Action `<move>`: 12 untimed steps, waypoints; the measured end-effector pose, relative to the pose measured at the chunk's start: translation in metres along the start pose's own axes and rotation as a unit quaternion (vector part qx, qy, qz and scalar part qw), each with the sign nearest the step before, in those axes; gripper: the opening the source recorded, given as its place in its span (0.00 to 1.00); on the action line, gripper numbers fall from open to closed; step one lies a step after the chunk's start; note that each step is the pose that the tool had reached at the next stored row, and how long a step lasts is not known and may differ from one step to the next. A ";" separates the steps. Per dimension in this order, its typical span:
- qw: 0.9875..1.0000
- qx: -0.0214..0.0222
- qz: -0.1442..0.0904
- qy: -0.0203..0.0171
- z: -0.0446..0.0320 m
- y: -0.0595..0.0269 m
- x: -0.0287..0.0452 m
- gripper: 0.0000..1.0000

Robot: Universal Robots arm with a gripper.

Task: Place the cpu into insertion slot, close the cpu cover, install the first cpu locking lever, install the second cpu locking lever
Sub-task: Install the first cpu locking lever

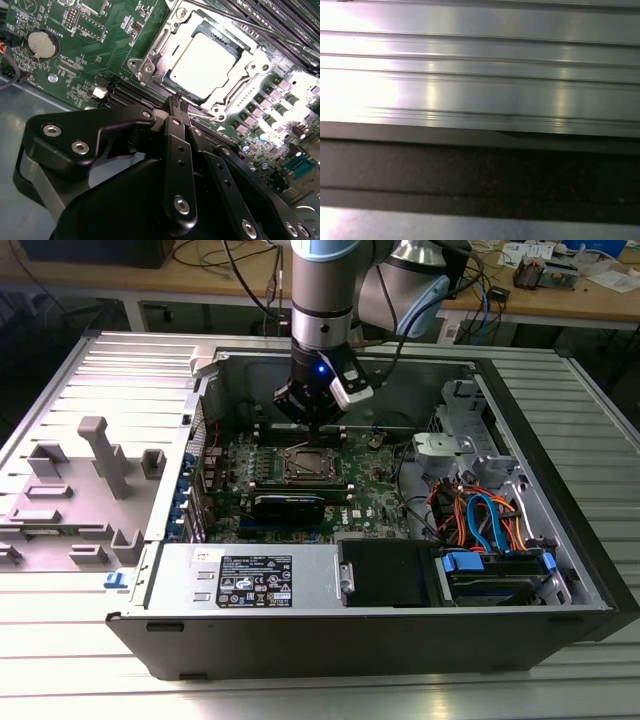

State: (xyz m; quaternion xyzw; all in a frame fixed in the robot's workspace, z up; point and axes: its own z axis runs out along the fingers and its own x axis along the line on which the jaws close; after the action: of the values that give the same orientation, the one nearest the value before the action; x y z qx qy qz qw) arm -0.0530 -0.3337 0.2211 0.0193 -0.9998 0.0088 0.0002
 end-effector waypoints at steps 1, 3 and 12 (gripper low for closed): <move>1.000 0.000 0.007 0.000 0.0004 0.0000 -0.0003 0.11; 1.000 0.000 0.009 0.000 0.0008 0.0000 -0.0003 0.11; 1.000 0.000 0.012 0.000 0.0029 0.0007 -0.0021 0.11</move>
State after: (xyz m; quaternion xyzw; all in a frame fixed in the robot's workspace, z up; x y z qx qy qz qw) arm -0.0509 -0.3329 0.2182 0.0078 -0.9999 0.0088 0.0002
